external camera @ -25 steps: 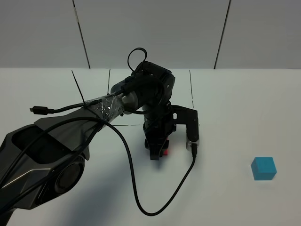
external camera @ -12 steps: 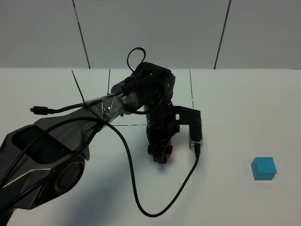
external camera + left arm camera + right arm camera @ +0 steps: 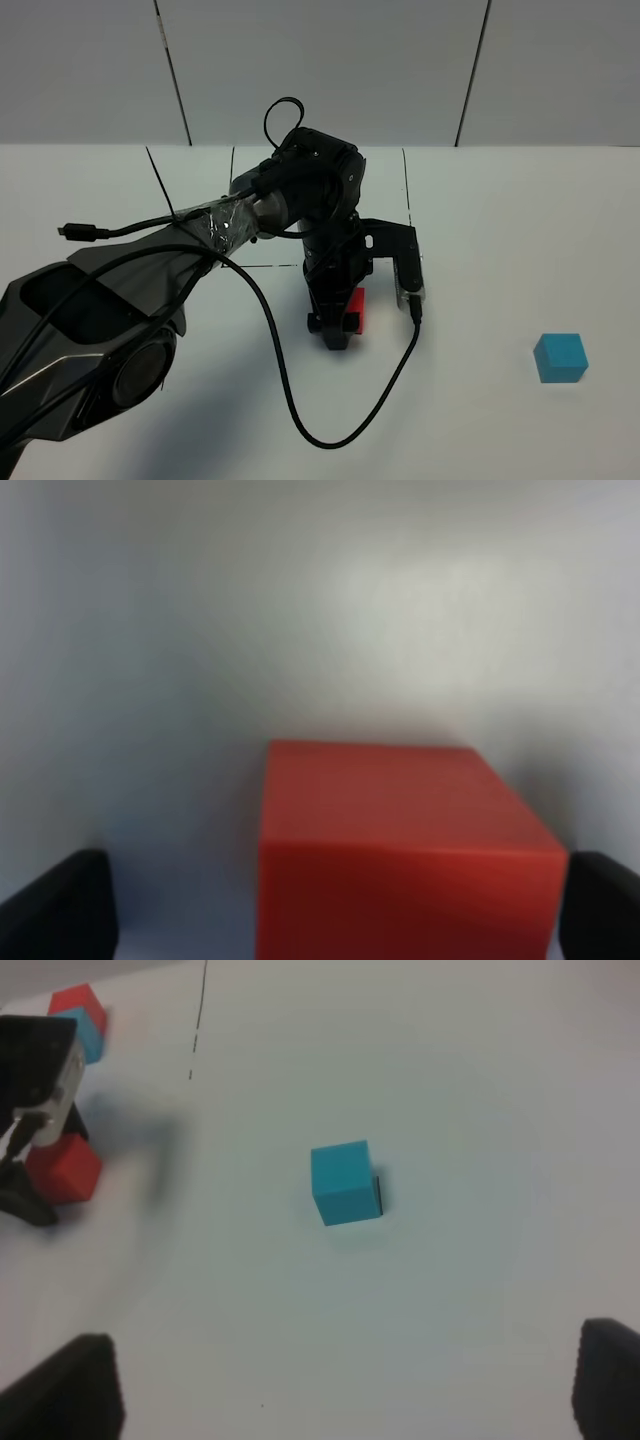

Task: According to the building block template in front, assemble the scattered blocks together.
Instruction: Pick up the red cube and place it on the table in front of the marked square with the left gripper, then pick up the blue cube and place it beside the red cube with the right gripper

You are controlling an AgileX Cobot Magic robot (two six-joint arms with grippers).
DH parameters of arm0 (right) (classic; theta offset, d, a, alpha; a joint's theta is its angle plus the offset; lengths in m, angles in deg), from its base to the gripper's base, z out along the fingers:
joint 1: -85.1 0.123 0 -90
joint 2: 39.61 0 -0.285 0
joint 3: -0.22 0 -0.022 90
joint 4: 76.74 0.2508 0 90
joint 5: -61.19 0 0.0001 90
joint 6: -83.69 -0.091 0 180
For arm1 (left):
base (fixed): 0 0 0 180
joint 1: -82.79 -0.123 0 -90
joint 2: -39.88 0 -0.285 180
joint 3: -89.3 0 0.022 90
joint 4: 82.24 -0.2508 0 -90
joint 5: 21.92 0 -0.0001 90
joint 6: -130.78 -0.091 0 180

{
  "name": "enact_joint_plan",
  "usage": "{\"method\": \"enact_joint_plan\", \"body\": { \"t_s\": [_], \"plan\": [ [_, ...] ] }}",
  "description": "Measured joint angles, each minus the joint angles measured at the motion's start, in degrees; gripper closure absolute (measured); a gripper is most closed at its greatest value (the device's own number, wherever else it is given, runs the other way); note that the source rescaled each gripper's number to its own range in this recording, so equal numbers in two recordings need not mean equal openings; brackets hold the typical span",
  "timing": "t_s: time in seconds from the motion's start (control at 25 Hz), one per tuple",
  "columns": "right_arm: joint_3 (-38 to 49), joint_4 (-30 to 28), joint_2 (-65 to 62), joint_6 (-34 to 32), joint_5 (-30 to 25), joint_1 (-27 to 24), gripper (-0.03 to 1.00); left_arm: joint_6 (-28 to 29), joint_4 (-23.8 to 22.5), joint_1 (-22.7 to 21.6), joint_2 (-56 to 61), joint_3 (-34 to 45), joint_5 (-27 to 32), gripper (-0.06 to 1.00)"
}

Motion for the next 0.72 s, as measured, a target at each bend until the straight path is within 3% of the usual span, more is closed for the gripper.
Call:
{"method": "enact_joint_plan", "body": {
  "t_s": [0.52, 0.72],
  "plan": [
    [0.0, 0.0, 0.0, 0.0, 0.0, 0.0, 0.17, 11.5, -0.3, 0.0, 5.4, 0.0, 0.0, 0.09],
    [0.0, 0.0, 0.0, 0.0, 0.0, 0.0, 0.17, 17.0, -4.6, -0.1, 10.0, 0.0, 0.1, 0.16]
  ]
}}
